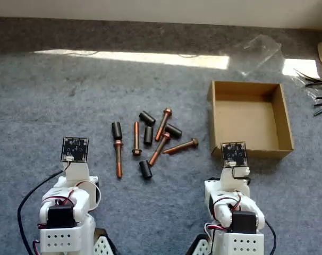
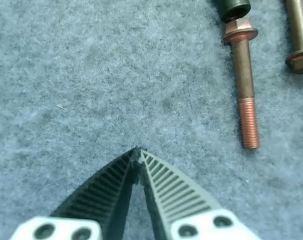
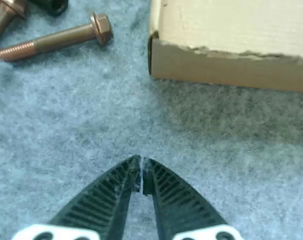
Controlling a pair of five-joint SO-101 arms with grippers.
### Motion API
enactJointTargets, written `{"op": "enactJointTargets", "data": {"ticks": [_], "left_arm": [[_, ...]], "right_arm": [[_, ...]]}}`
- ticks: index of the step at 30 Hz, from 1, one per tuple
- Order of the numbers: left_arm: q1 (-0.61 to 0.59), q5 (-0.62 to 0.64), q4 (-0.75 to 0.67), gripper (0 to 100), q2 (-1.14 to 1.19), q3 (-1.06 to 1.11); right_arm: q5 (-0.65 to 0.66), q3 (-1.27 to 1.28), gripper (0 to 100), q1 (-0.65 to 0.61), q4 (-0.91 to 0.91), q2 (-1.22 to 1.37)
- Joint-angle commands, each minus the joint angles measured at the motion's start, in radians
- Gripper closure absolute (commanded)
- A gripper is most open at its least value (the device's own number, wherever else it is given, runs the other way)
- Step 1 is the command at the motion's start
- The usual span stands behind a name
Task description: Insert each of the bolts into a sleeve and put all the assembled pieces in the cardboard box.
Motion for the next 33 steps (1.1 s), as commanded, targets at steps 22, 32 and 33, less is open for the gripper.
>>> {"op": "enactJointTargets", "data": {"ticks": [22, 32, 33], "left_arm": [[-0.004, 0.009, 0.008, 99, -0.002, 0.022], [-0.01, 0.005, -0.087, 99, -0.005, 0.022], [-0.01, 0.005, -0.106, 99, -0.005, 0.022]], "right_arm": [[0.006, 0.108, 99.3, 0.012, 0.004, -0.007], [0.006, 0.105, 99.3, 0.012, -0.082, -0.007], [0.006, 0.105, 99.3, 0.012, -0.101, -0.007]]}}
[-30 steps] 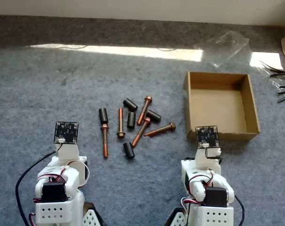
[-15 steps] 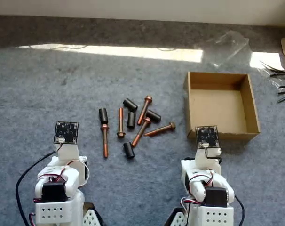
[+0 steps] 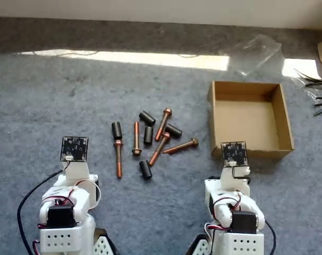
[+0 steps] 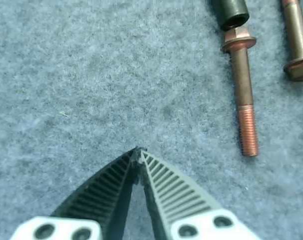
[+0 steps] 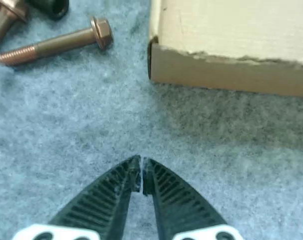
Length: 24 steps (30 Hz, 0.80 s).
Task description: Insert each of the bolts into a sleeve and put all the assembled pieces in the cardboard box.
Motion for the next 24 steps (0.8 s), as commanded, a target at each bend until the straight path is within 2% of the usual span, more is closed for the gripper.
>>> {"op": "enactJointTargets", "data": {"ticks": [1, 4, 7, 10, 15, 19, 24], "left_arm": [[-0.01, 0.005, -0.091, 99, -0.005, 0.022], [-0.01, -0.04, -0.14, 99, -0.005, 0.022], [-0.012, -0.219, -0.164, 99, -0.005, 0.021], [-0.013, -0.348, -0.164, 99, -0.005, 0.012], [-0.013, -0.368, -0.157, 99, -0.002, -0.062], [-0.007, -0.37, -0.144, 99, -0.002, -0.128], [-0.004, -0.391, -0.092, 99, -0.001, -0.217]], "right_arm": [[0.008, 0.105, 99.3, 0.012, -0.084, -0.007], [0.084, 0.107, 99.2, 0.012, -0.12, -0.007], [0.261, 0.105, 99.2, 0.012, -0.116, -0.007], [0.325, 0.102, 99.2, 0.021, -0.114, -0.007], [0.359, 0.041, 99.2, 0.087, -0.102, -0.004], [0.442, -0.077, 99.1, 0.093, 0.015, -0.004], [0.45, -0.225, 99.1, 0.094, 0.091, -0.004]]}}
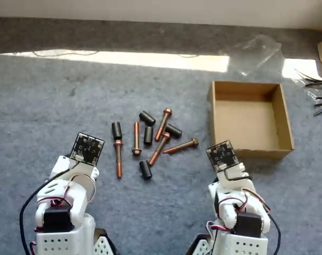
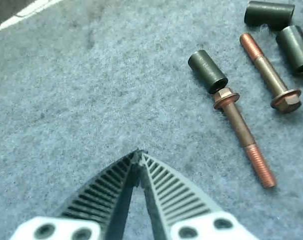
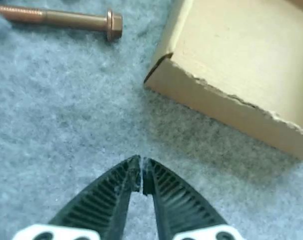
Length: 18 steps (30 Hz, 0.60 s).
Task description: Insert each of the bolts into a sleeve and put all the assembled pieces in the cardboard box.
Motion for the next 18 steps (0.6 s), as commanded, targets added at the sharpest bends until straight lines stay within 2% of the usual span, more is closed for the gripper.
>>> {"op": "enactJointTargets", "data": {"ticks": [1, 4, 7, 11, 15, 18], "left_arm": [[-0.004, -0.054, 0.057, 99, -0.001, -0.125], [-0.005, -0.112, 0.084, 99, -0.001, -0.17], [-0.007, -0.118, 0.115, 99, 0.001, -0.209], [-0.005, -0.118, 0.161, 99, 0.016, -0.292], [-0.004, -0.153, 0.153, 99, 0.162, -0.389], [-0.004, -0.166, 0.153, 99, 0.335, -0.472]], "right_arm": [[0.015, -0.128, 99.1, 0.013, 0.033, 0.001], [0.015, -0.173, 99.1, 0.013, 0.031, 0.001], [0.014, -0.209, 99.1, 0.013, 0.033, 0.028], [0.011, -0.318, 99.1, 0.013, 0.033, 0.189], [0.0, -0.484, 99.1, 0.013, 0.033, 0.427], [-0.089, -0.599, 99.1, 0.008, 0.033, 0.61]]}}
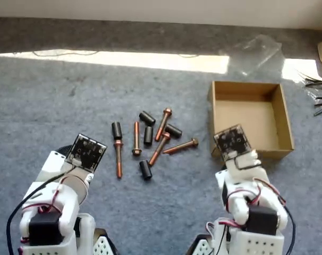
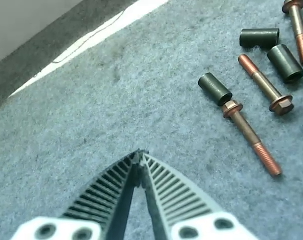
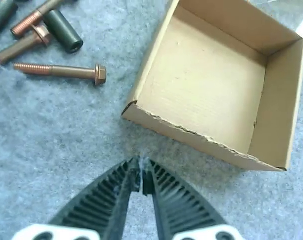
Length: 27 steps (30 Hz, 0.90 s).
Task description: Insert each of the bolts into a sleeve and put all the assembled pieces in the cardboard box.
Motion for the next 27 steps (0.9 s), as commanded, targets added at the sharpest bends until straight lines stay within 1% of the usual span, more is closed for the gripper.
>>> {"op": "enactJointTargets", "data": {"ticks": [1, 3, 6, 10, 12, 19, 23, 27], "left_arm": [[-0.002, -0.014, -0.002, 99, 0.255, -0.156], [-0.002, -0.014, -0.021, 99, 0.352, -0.194], [-0.002, -0.009, -0.04, 99, 0.489, -0.243], [-0.001, 0.092, -0.049, 99, 0.644, -0.312], [0.019, 0.141, -0.069, 99, 0.714, -0.338], [0.174, 0.281, -0.083, 99, 0.966, -0.421], [0.188, 0.342, -0.138, 99, 1.096, -0.475], [0.186, 0.387, -0.196, 99, 1.205, -0.478]], "right_arm": [[-0.087, -0.174, 99.1, 0.004, 0.007, 0.228], [-0.121, -0.252, 99.1, -0.001, 0.007, 0.34], [-0.126, -0.363, 97.5, -0.03, 0.007, 0.495], [-0.126, -0.506, 87.0, -0.085, 0.039, 0.68], [-0.126, -0.59, 83.2, -0.117, 0.061, 0.768], [-0.126, -0.932, 82.8, -0.222, 0.206, 1.064], [-0.126, -1.201, 82.8, -0.254, 0.326, 1.265], [-0.123, -1.461, 82.8, -0.302, 0.44, 1.469]]}}
